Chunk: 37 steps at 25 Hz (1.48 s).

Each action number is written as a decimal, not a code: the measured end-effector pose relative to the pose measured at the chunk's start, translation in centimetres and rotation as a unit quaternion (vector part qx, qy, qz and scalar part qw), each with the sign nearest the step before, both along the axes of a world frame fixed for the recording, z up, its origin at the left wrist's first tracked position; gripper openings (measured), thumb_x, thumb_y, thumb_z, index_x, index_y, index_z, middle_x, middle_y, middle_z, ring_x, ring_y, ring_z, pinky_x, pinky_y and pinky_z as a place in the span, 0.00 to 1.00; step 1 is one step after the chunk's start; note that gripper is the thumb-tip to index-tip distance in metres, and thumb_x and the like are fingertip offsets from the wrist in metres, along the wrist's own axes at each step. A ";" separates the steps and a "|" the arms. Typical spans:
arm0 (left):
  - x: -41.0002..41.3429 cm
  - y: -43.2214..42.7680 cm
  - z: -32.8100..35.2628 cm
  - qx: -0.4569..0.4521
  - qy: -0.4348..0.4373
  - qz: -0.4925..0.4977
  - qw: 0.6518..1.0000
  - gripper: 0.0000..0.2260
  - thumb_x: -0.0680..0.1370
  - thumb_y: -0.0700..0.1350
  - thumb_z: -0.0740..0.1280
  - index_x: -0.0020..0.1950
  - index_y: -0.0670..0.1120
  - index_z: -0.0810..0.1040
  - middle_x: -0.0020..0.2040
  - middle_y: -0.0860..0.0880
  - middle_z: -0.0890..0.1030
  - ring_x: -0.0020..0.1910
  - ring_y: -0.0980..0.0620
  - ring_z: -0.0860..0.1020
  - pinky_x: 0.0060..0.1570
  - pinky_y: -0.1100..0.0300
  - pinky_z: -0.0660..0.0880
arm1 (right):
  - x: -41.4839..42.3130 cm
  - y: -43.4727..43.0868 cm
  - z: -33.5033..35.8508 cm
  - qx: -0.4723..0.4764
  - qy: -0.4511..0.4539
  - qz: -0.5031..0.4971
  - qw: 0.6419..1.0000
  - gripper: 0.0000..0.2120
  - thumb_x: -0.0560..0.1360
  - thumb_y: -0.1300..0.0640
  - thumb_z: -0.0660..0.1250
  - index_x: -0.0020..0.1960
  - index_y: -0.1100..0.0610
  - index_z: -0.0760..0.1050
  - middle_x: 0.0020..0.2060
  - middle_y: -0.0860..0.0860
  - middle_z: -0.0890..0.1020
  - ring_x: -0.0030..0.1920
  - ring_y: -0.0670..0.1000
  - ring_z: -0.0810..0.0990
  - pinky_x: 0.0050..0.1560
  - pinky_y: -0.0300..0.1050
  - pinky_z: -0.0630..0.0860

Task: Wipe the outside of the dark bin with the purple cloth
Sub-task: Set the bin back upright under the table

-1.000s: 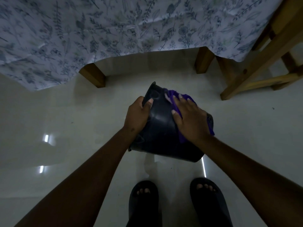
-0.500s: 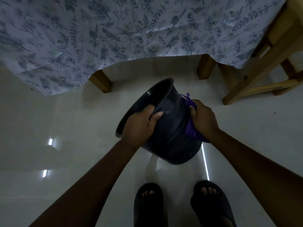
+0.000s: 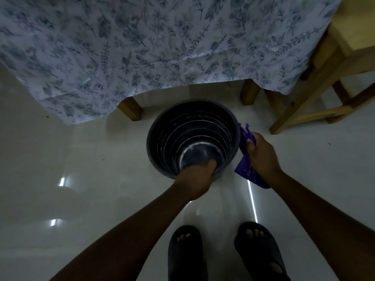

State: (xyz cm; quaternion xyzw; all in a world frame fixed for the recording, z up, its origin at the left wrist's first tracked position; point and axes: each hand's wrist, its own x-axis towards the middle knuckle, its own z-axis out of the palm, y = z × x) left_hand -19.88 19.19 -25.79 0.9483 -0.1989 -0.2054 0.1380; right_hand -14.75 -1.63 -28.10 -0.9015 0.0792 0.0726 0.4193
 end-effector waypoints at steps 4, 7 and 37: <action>-0.4 -0.8 -0.6 0.040 0.091 -0.008 0.995 0.20 0.80 0.49 0.61 0.67 0.39 0.65 0.60 0.39 0.79 0.56 0.40 0.78 0.48 0.55 0.73 | -0.4 -2.5 1.0 -0.033 -0.001 0.008 0.999 0.14 0.82 0.56 0.53 0.62 0.60 0.70 0.46 0.58 0.80 0.43 0.56 0.77 0.42 0.47 0.71; 0.1 -1.5 0.1 0.051 0.122 -0.028 0.991 0.27 0.76 0.56 0.66 0.68 0.42 0.65 0.64 0.42 0.77 0.60 0.42 0.76 0.54 0.53 0.73 | -0.6 -3.3 2.3 -0.021 -0.022 0.007 1.000 0.13 0.82 0.55 0.53 0.62 0.58 0.71 0.47 0.58 0.81 0.44 0.57 0.78 0.45 0.49 0.74; 12.7 -14.4 15.6 -0.117 -0.053 0.078 0.989 0.21 0.79 0.57 0.61 0.69 0.51 0.68 0.66 0.54 0.74 0.63 0.56 0.73 0.60 0.63 0.70 | 17.1 -16.4 18.1 -0.273 -0.076 -0.056 0.958 0.26 0.82 0.52 0.52 0.77 0.58 0.52 0.76 0.56 0.59 0.77 0.60 0.49 0.74 0.58 0.50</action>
